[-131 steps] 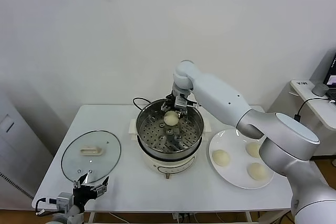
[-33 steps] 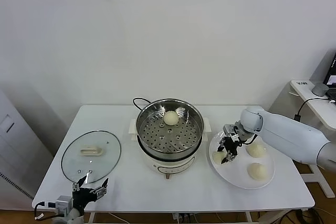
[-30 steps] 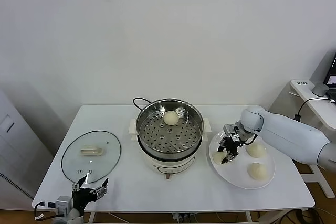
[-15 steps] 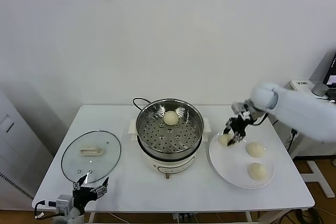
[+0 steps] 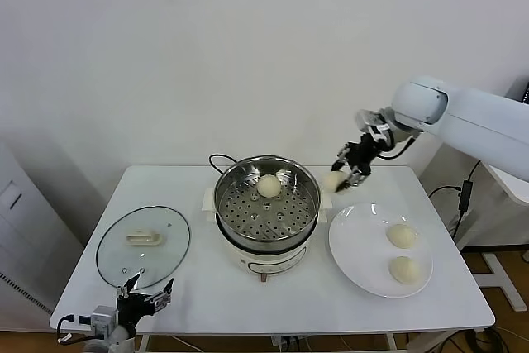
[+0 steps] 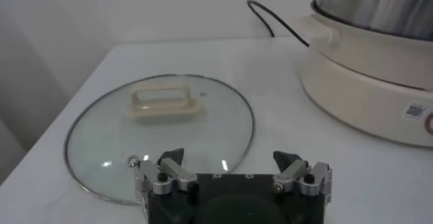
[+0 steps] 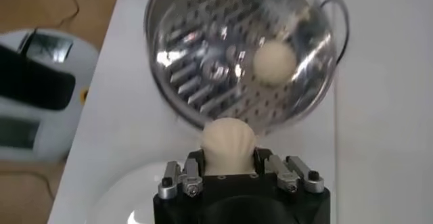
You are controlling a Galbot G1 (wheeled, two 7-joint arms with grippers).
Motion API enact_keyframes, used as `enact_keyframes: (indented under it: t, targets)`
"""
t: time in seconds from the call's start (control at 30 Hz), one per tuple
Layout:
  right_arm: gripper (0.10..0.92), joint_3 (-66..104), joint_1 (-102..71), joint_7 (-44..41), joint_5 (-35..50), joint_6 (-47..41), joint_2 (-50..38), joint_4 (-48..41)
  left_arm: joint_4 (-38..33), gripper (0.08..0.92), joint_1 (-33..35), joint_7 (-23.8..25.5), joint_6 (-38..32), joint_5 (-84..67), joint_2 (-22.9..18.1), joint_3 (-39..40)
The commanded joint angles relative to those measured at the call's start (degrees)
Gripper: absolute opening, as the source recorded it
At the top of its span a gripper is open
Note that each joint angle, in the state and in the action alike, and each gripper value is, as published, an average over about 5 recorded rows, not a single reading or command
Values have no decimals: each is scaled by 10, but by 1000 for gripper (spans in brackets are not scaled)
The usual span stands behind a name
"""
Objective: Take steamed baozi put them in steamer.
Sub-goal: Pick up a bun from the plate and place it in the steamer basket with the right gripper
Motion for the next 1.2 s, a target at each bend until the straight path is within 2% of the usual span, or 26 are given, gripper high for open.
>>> enact_keyframes:
  t: [0.03, 0.67, 1.2]
  targets:
    - [462, -7, 27, 64, 112, -60, 70, 17, 3, 823, -3, 0, 1, 0, 0, 3]
    - [462, 21, -117, 180, 99, -113, 241, -66, 11, 823, -5, 0, -3, 0, -2, 6]
    - [462, 27, -161, 216, 66, -136, 280, -102, 12, 823, -4, 0, -4, 0, -3, 5]
